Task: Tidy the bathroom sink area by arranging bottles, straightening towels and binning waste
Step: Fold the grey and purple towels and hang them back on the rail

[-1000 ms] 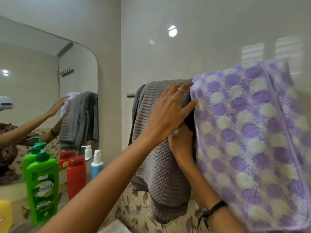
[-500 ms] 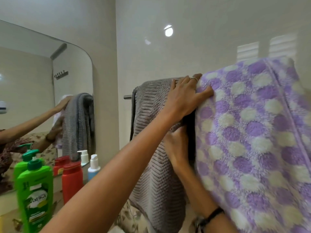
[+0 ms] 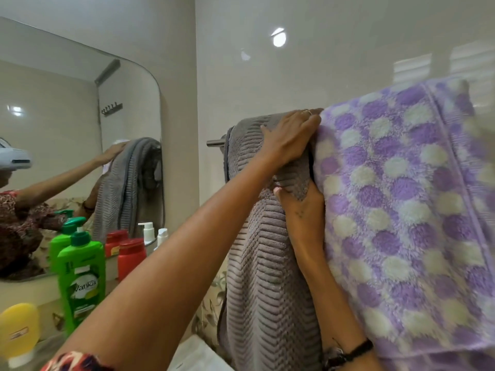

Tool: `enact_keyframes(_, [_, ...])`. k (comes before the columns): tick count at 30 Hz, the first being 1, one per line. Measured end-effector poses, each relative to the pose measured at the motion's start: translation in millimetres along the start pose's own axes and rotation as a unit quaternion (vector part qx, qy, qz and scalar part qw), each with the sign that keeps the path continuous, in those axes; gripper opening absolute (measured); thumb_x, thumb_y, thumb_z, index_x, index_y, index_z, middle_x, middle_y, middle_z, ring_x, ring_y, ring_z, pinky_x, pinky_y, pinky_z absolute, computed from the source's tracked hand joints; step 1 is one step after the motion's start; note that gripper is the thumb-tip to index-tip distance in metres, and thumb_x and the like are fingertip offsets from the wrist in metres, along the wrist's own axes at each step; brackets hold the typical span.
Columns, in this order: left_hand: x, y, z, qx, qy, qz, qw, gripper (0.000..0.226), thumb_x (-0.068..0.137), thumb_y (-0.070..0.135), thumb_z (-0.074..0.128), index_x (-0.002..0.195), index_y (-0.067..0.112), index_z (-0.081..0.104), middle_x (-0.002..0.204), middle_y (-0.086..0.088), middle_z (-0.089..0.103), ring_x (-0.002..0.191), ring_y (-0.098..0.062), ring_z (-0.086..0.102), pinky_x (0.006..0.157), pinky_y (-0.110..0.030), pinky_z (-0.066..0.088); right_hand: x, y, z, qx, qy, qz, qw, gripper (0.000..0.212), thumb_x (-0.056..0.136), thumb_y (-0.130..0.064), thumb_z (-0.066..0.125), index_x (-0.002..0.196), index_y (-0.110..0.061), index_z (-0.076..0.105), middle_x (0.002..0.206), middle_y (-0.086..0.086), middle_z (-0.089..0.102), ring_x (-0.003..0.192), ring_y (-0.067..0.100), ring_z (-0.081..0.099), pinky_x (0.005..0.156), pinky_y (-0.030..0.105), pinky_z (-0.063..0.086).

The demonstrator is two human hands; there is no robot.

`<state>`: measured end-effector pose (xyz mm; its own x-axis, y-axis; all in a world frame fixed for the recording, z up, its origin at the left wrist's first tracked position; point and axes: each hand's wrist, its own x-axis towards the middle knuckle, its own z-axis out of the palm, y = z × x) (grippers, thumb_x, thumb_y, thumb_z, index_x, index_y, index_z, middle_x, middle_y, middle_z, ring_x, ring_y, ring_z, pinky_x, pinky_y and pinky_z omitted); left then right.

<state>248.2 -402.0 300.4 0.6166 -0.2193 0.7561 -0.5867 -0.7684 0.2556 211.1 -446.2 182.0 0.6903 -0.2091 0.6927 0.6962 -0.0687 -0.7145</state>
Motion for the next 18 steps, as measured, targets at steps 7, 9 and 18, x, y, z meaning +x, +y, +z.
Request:
enact_keyframes(7, [15,9,-11,0.063,-0.055,-0.030,0.996,0.054,0.084,0.013,0.034,0.132,0.035,0.045,0.138,0.000,0.051,0.129,-0.028,0.043,0.107,-0.060,0.025,-14,27,-10,-0.021,0.045,-0.031,0.998,0.063,0.078,-0.022,0.069,0.136,-0.023,0.044,0.139,-0.009,0.046,0.129,0.007,0.042,0.112,0.027,0.030])
enact_keyframes(9, [18,6,-10,0.068,-0.038,-0.009,0.997,0.051,0.085,0.012,0.037,0.130,0.032,0.048,0.133,-0.002,0.056,0.123,-0.028,0.049,0.101,-0.046,0.039,-10,28,-10,-0.028,0.038,-0.016,0.999,0.060,0.075,-0.025,0.070,0.131,-0.023,0.049,0.136,-0.006,0.051,0.125,0.011,0.047,0.111,0.034,0.034])
enact_keyframes(18, [30,5,-3,0.143,-0.032,0.025,0.989,0.034,0.091,0.013,0.041,0.123,0.013,0.053,0.127,-0.011,0.045,0.107,-0.033,0.055,0.089,-0.043,0.044,60,8,8,-0.072,-0.034,0.024,0.997,0.045,0.079,-0.036,0.068,0.102,0.001,0.059,0.113,0.009,0.063,0.105,0.021,0.058,0.101,0.035,0.043])
